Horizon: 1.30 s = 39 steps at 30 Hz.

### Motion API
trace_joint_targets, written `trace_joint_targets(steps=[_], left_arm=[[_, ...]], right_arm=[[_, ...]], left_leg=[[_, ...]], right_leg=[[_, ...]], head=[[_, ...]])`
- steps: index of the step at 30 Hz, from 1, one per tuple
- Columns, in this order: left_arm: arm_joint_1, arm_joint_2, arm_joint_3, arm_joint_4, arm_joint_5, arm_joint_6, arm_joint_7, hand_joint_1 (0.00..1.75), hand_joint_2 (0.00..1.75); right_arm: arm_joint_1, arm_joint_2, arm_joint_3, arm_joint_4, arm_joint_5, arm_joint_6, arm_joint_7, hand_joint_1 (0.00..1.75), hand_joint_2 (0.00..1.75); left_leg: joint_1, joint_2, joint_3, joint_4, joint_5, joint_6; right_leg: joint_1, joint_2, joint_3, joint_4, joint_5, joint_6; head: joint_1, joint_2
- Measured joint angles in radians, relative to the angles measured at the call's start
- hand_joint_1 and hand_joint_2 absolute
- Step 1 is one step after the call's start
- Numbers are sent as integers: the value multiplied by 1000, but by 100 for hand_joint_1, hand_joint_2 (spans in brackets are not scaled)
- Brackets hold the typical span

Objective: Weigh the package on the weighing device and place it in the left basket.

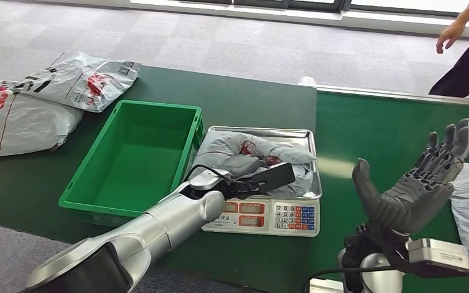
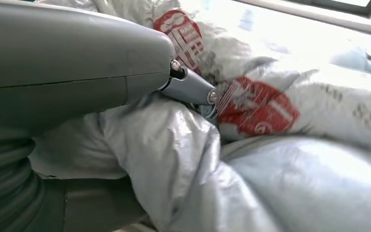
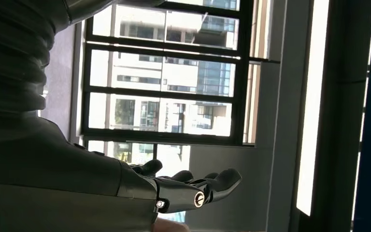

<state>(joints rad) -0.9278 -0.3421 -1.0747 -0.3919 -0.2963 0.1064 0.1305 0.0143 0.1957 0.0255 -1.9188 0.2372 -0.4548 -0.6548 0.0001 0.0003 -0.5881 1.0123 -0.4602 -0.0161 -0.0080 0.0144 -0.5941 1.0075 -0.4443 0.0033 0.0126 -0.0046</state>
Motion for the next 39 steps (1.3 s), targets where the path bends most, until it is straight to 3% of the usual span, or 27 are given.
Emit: trace_joint_targets(steps=[9,15,22,28,39], left_arm=[[49,45,157,-38,-98,115,-49,175,175],[169,83,414,-305,-296,127,-140,175,175],[174,94,652,-543,-327,113,-196,175,175],[181,97,713,-610,-329,106,-202,175,175],[190,98,738,-638,-329,105,-204,175,175]], right_arm=[[-48,-2,50,34,1,38,41,0,175],[13,-25,48,40,-15,9,22,0,175],[64,-28,20,27,-7,-15,28,0,175],[70,-28,11,22,-4,-15,30,0,175],[73,-28,7,19,-4,-15,32,0,175]], left_leg=[[3,2,9,-1,2,-5],[3,1,6,-1,4,-8],[3,0,2,-1,4,-8],[3,-2,0,-1,4,-8],[3,-3,0,-1,4,-7]], right_leg=[[1,2,2,0,1,-4],[2,2,-5,1,2,-5],[3,1,-10,2,2,-5],[3,0,-10,2,1,-5],[2,0,-10,2,1,-5]], head=[[0,0],[0,0],[0,0],[0,0],[0,0]])
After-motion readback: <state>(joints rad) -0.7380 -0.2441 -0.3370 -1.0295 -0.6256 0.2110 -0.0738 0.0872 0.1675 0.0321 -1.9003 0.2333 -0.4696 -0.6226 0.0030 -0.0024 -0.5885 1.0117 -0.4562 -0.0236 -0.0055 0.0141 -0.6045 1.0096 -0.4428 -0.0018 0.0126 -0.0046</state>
